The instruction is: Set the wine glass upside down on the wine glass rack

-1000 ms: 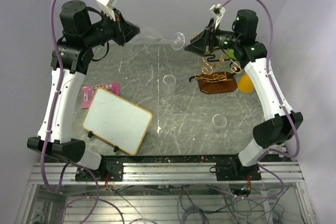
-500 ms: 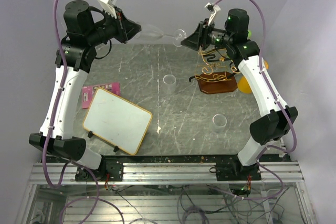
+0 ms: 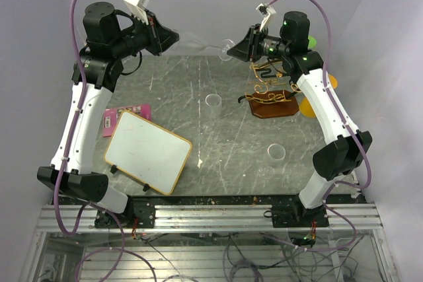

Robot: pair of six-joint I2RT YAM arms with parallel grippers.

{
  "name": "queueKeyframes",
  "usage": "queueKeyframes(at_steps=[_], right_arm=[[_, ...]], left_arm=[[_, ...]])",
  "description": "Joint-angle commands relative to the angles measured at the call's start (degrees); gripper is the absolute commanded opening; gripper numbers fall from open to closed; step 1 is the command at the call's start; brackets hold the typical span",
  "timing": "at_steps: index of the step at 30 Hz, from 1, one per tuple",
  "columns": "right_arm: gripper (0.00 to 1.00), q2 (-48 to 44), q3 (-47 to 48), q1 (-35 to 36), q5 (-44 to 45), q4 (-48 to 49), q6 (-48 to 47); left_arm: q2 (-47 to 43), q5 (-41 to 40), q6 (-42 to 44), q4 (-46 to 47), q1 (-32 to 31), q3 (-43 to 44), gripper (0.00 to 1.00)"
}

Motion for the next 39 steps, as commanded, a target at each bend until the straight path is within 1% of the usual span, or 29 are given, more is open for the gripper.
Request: queueKeyframes(at_steps=[1,3,6,9,13,15,19,22,27,31,34,39], right_arm=[[0.21,0.4,1.29,0.43,1.04,1.58,1.42],[0.16,0.38,1.37,0.39,1.46,1.49,1.43],[0.01,0.19,1.97,0.37,3.23,0.32,0.54],[0.0,-0.15,2.61,0.33,5.3,-0.79,-0.76],[0.0,-0.75,2.72,-0.49,7.0,-1.66,-1.98],[0.0,-1.1,2.51,-1.27,7.25,-1.75,-2.43],[0.0,-2.05,2.02,-2.82,7.01,-2.31,-5.68],[0.0,-3.0,1.65,-3.23,5.65,-4.05,-11.82],[0.0,-6.37,-0.19,-3.24,5.63,-9.28,-25.28],[0.0,-9.13,-1.89,-3.67,6.56,-13.9,-35.1],[0.0,-11.11,-2.25,-4.34,4.82,-18.62,-42.3],[0.0,-14.6,-1.89,-4.86,3.42,-28.1,-55.45]], left_arm=[[-0.59,1.76,-0.75,3.73,-0.49,-0.51,0.07],[-0.57,1.57,-0.62,3.63,-0.58,-0.71,0.07],[-0.7,1.78,-0.57,3.72,-0.59,-1.11,0.1],[-0.76,2.08,-0.38,3.76,-0.59,-1.55,0.18],[-1.08,1.49,-0.18,3.18,-0.59,-2.34,0.33],[-1.44,1.24,0.36,2.44,-0.59,-2.76,0.46],[-2.42,0.79,3.69,-0.26,-0.59,-3.06,0.65],[-3.23,-0.32,7.4,-3.25,-0.46,-2.66,0.74],[-4.33,-4.1,13.21,-8.24,-0.09,-0.89,0.84],[-4.55,-6.53,14.84,-9.93,0.18,0.58,0.91],[-4.38,-7.41,14.7,-10.76,0.29,1.64,0.99],[-3.66,-7.87,13.95,-10.96,0.46,1.8,1.0]])
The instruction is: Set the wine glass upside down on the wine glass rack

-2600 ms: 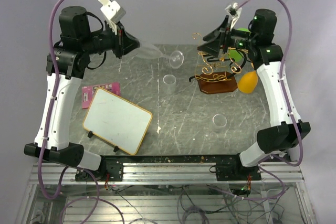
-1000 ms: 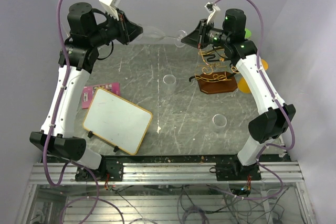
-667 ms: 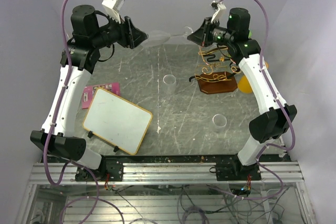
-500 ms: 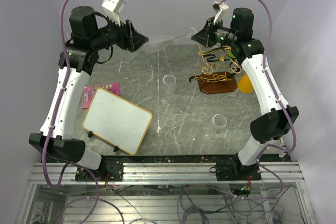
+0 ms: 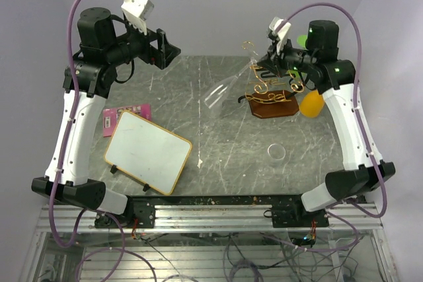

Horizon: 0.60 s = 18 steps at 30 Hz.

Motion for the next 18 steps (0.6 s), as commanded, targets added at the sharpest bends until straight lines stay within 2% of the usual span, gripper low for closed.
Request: queueKeyframes(at_steps=[1,9,18], right_arm=[[0.0,-3.98,-0.02,-0.53,-1.59,-9.91,-15.29],[0.0,-8.98,-1.07,-1.68,3.77,-17.55,-23.82],[0.0,-12.61,-3.64,-2.77,17.43,-19.7,-30.5]], left_arm=[[0.01,-1.25,0.37,-0.8,0.49,1.33,1.0],[1.1,0.42,-0.33,1.24,0.5,-0.48,0.97],[2.15,0.48,0.42,1.07,0.53,-0.27,0.96]])
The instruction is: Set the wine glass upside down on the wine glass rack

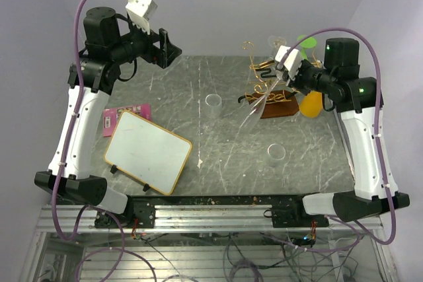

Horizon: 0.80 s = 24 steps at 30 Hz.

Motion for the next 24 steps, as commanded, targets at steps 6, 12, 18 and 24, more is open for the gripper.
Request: queueKeyframes(at_steps=[6,12,18,24], right_arm=[[0.0,-0.97,-2.09,-0.52,11.09,1.05,-3.72],[0.0,0.01,-2.7,-0.46,15.19,3.48,-3.7],[0.0,1.2,-3.79,-0.27,20.43,6.36,-4.0],[0.0,2.22,-5.22,0.1,24.59,9.03,-4.79]], left_arm=[[0.54,1.03,0.65,1.18,0.25,-0.35,0.96],[0.44,1.05,1.32,0.77,0.25,-0.48,0.96],[0.21,1.29,1.75,0.53,0.3,-0.51,0.96],[-0.11,1.29,2.34,0.13,0.32,-0.49,0.96]])
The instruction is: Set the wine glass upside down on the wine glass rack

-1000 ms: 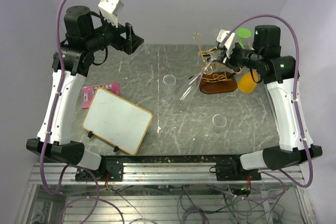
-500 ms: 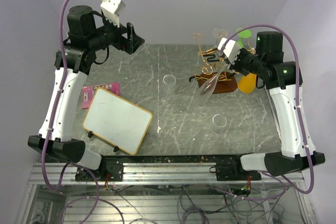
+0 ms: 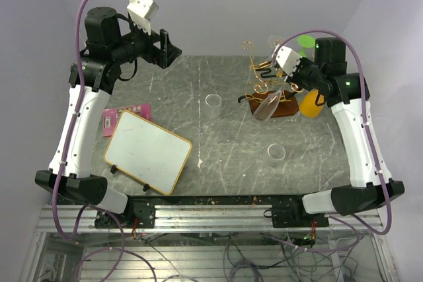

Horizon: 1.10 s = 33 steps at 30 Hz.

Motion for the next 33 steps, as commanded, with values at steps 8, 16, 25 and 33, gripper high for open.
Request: queueKeyframes(at_steps=[8,16,25,33], right_arm=[[0.0,0.93,-4.87,0.98,11.68,10.26,-0.19],[0.0,1.28,-8.19,1.27,16.52,14.26,-0.48],[0.0,0.04,-10.59,1.27,19.06,12.74,-2.48],[0.0,-1.67,-11.98,1.18,18.24,10.26,-3.65]], left_arm=[[-1.02,1.47,1.34,-0.05,0.34,-0.64,0.95],[-1.09,1.62,1.26,0.04,0.34,-0.91,0.95],[-0.86,1.99,1.27,0.19,0.41,-1.08,0.95],[-0.5,2.61,0.99,0.55,0.42,-1.52,0.95]])
